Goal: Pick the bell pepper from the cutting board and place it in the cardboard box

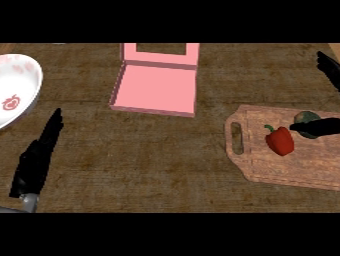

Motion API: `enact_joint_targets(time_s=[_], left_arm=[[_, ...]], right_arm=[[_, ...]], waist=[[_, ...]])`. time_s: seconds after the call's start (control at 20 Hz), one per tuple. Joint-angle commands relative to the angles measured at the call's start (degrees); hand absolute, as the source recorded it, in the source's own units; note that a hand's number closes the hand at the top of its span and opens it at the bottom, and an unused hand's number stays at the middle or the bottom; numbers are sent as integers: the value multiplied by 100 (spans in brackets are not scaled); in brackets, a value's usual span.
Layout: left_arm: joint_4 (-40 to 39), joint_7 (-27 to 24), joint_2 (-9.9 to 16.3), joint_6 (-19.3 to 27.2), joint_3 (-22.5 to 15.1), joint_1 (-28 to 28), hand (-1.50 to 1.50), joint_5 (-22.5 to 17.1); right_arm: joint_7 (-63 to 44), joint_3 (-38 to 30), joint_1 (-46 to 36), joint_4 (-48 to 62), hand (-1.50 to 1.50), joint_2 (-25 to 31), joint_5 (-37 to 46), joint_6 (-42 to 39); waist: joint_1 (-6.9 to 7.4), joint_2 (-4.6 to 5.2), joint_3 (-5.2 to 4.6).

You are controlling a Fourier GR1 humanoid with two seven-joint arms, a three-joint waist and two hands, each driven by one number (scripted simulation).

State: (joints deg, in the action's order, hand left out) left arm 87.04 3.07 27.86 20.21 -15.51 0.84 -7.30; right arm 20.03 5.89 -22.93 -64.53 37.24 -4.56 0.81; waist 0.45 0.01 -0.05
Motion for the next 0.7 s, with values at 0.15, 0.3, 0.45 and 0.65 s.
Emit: enact_joint_targets(time_s=[0.15, 0.3, 0.45, 0.65], left_arm=[[-256, -151, -30, -177, 94, 50, 0, -47], [-110, -64, -92, -24, 58, 25, 0, 62], [92, -92, -88, -18, -4, -180, 0, 151], [-82, 19, -37, -297, 233, 39, 0, 35]], right_arm=[[-914, 844, -478, -166, -150, 1356, 1034, -1248], [-1483, 1295, -463, -557, -150, 1675, 1276, -1944], [-2077, 1628, -576, -916, -150, 1562, 1421, -2398], [-2702, 1747, -149, -1482, -150, 1266, 1500, -2540]], waist=[[23, 15, -17], [-4, -21, -18], [20, -31, -8], [-70, -19, 1]])
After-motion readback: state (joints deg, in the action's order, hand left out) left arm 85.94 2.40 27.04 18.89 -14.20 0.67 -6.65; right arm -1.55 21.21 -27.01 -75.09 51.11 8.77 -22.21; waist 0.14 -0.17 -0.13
